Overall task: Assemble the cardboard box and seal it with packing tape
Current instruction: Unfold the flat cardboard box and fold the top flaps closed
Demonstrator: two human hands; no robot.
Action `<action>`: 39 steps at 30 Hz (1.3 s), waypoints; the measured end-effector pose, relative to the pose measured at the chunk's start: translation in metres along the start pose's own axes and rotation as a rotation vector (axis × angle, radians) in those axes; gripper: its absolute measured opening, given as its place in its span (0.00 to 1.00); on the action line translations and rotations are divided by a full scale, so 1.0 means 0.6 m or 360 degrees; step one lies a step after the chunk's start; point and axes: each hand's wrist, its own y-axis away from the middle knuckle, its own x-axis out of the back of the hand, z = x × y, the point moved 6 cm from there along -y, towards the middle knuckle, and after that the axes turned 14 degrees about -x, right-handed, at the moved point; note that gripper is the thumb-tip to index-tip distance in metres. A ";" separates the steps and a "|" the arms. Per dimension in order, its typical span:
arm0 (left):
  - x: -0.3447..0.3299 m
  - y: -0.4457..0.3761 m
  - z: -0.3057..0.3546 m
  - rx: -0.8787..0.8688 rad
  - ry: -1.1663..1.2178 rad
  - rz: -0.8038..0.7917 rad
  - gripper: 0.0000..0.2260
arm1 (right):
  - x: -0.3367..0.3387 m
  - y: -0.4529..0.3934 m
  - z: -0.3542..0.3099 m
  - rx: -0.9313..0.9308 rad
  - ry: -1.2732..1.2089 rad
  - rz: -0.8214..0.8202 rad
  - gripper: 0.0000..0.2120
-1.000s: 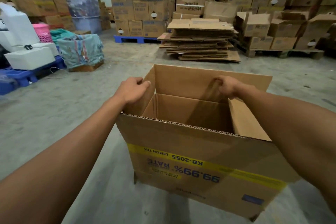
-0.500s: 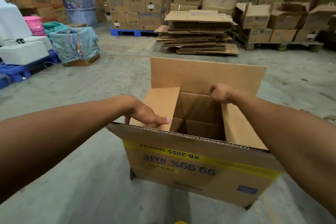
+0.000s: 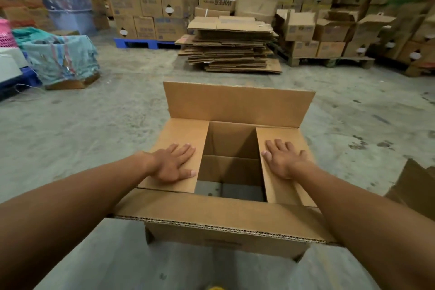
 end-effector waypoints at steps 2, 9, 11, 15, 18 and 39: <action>-0.006 -0.001 -0.006 -0.0011 0.0016 0.0067 0.36 | 0.007 -0.011 -0.006 -0.0027 0.0063 -0.0049 0.26; -0.018 -0.007 -0.010 0.0000 0.0117 0.0136 0.35 | 0.196 0.001 -0.061 0.0224 -0.0273 0.0965 0.16; -0.018 -0.007 -0.011 -0.0005 0.0120 0.0137 0.35 | 0.234 -0.007 -0.071 0.0220 -0.0310 0.1095 0.24; -0.021 -0.006 -0.010 0.0014 0.0128 0.0130 0.34 | 0.247 -0.053 -0.070 0.0039 -0.0233 0.0738 0.42; -0.022 -0.006 -0.009 0.0017 0.0150 0.0126 0.34 | 0.234 -0.064 -0.061 -0.0019 -0.0177 0.0576 0.38; 0.086 0.054 0.054 -0.0044 0.0449 -0.0240 0.37 | 0.063 0.006 -0.034 0.0119 0.0328 -0.0296 0.38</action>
